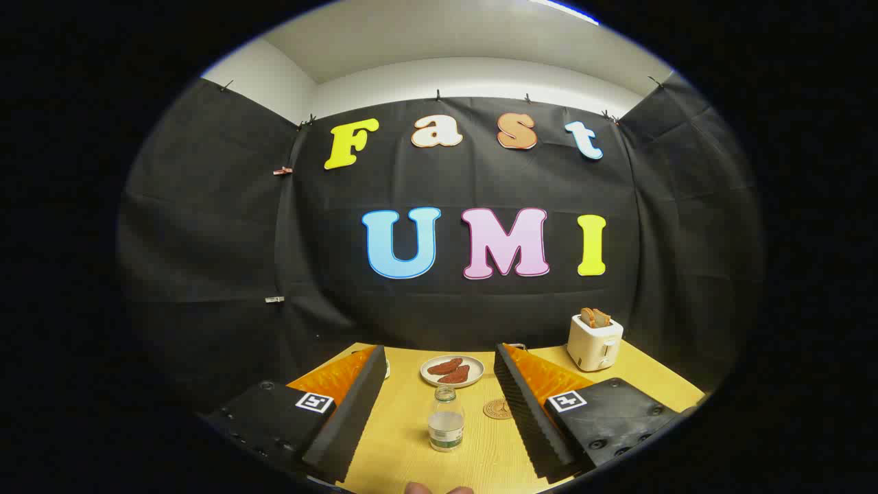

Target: Take the bottle from table, then pour the juice into the cup, finally place the bottle on the coaster

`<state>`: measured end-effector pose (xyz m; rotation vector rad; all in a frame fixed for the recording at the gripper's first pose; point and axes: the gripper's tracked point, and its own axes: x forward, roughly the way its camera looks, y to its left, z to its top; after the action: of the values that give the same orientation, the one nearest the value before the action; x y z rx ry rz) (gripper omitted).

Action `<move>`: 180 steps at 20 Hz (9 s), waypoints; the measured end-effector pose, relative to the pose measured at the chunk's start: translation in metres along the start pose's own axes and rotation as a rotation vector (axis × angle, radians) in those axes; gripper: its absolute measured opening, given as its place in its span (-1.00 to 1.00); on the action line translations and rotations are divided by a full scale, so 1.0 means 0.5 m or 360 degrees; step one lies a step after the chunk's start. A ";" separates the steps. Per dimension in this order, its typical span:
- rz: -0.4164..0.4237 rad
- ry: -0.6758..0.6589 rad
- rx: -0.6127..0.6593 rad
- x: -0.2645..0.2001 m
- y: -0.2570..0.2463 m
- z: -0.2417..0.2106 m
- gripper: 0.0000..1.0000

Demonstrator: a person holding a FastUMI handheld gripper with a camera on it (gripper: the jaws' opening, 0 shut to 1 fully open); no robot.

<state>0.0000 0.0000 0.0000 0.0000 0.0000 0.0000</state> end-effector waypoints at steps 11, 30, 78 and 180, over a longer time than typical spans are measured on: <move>-0.0009 0.0000 0.0013 0.007 0.004 -0.007 0.94; -0.0114 -0.0113 0.0007 0.064 0.062 -0.128 0.94; -0.0354 0.0145 0.0339 0.215 -0.047 -0.400 0.51; -0.0747 -0.0061 0.3101 0.258 -0.311 -0.386 0.48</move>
<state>0.1292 -0.1553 -0.1928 1.9484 -0.0382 -0.4691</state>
